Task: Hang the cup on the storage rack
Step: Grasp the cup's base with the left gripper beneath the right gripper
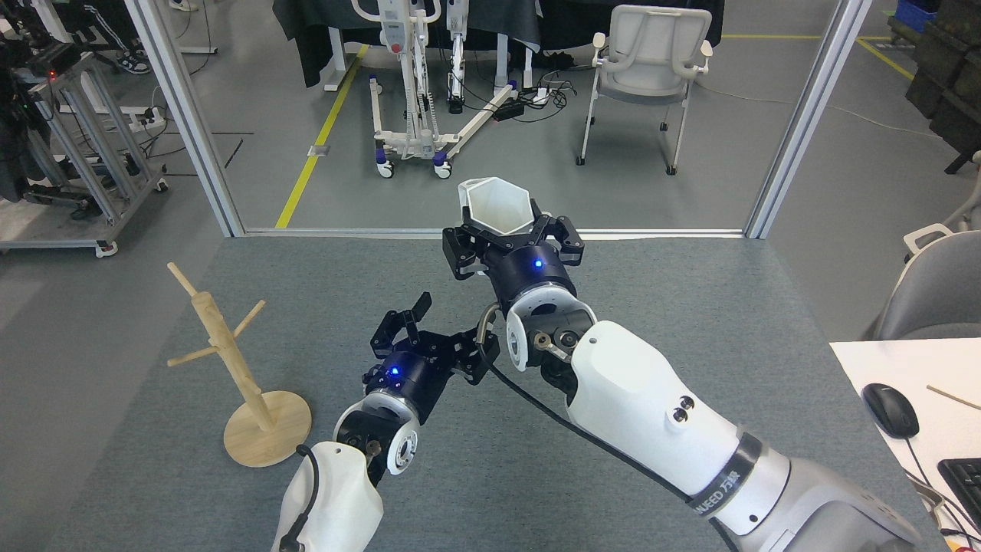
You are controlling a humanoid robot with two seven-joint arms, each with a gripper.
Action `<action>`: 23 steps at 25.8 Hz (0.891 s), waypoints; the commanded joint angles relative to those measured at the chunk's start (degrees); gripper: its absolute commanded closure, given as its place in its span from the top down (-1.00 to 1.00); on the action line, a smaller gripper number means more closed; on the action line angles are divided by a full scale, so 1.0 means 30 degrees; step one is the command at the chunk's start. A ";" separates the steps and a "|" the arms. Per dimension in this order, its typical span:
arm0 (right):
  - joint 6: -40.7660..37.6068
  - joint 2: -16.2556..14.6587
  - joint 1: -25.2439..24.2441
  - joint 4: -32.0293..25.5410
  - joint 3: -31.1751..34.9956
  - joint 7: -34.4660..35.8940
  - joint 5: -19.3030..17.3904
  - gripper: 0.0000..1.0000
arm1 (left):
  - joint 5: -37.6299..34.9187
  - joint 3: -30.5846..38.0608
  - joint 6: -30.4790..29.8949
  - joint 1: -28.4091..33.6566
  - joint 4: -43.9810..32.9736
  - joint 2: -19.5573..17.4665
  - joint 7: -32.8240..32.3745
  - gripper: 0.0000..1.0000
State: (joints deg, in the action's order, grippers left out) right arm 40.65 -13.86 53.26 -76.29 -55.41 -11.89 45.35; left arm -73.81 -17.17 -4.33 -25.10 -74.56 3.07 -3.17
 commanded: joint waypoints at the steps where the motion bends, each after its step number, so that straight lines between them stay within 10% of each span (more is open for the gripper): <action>1: 0.0923 -0.0097 0.0119 0.0000 -0.0280 -0.1193 0.0029 -0.83 | -0.0093 -0.0137 0.0183 -0.0012 -0.0635 0.0001 -0.0029 0.92; 23: 0.2359 -0.0360 0.0177 -0.1377 -0.0456 -0.3889 0.0176 -0.81 | -0.0122 -0.1690 0.1121 -0.1565 0.1357 0.1436 0.0294 0.91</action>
State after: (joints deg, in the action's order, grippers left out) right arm 47.05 -14.78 53.83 -80.01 -56.73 -23.20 45.82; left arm -74.18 -21.96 -1.17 -28.54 -71.28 7.10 -2.42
